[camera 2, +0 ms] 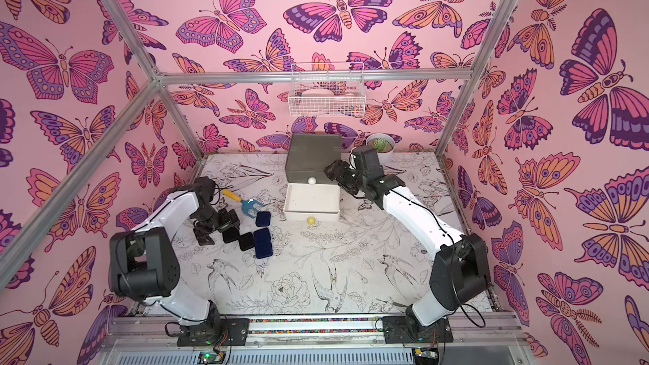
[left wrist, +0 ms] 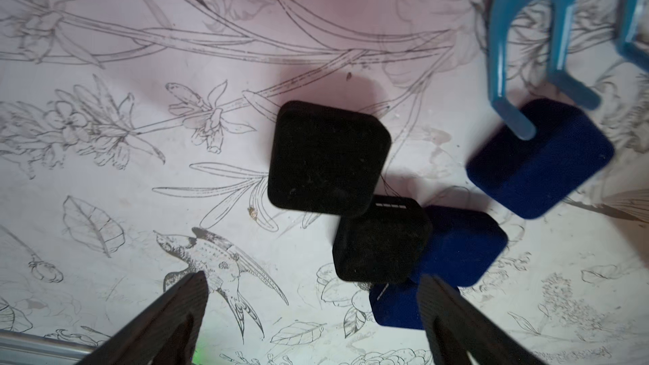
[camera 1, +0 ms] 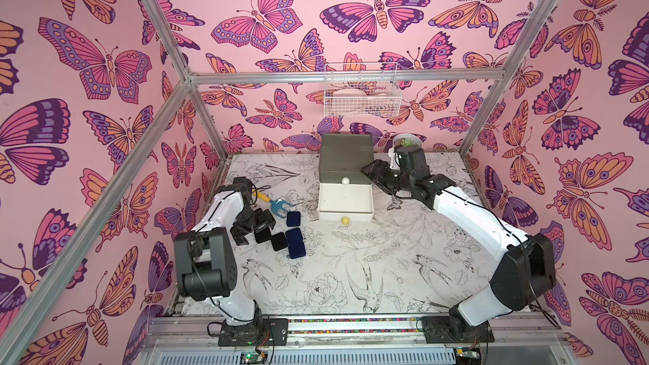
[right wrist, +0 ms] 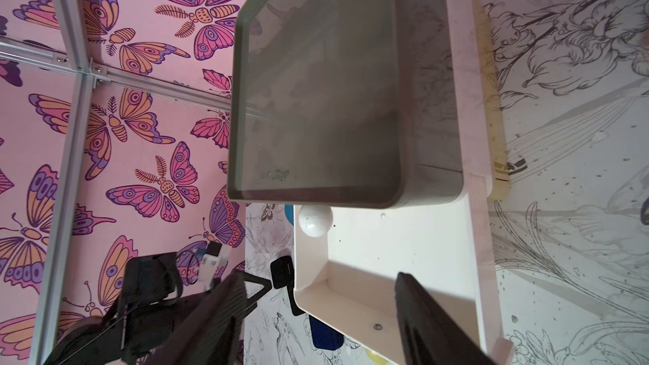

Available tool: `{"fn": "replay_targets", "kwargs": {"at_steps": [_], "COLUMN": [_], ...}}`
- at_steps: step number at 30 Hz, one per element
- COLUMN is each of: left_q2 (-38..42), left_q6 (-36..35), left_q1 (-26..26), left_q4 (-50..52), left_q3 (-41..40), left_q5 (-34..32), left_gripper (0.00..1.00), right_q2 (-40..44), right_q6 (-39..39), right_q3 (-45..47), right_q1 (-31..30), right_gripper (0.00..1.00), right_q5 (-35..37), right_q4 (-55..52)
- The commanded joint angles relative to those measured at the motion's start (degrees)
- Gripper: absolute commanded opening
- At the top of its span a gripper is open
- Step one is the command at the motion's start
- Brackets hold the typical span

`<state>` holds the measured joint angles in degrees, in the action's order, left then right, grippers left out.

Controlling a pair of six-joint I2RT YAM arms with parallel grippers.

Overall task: Place the brooch boxes into the drawer by color
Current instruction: Pick up the brooch box from the center of the board.

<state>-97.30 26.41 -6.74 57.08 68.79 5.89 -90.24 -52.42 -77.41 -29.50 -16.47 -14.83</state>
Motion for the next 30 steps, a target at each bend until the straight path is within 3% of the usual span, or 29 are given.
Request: {"fn": "replay_targets", "kwargs": {"at_steps": [1, 21, 30], "left_q2": [-1.86, -11.85, -13.44], "left_q6": [0.21, -0.56, -0.74], "left_q1": [-0.11, 0.26, 0.63], "left_q4": [0.7, -2.8, -3.37], "left_q3": [2.36, 5.19, 5.52], "left_q5": [-1.36, -1.67, -2.2], "left_gripper": [1.0, 0.93, 0.81], "right_q2": [1.02, 5.12, 4.69], "right_q6": [1.12, 0.33, -0.22], "right_q3": [-0.36, 5.07, 5.19], "right_q1": [1.01, 3.11, 3.11], "right_gripper": [0.73, 0.76, 0.77], "right_q5": [-2.57, -0.92, -1.13], "right_q4": [-0.42, -0.19, -0.85]}}
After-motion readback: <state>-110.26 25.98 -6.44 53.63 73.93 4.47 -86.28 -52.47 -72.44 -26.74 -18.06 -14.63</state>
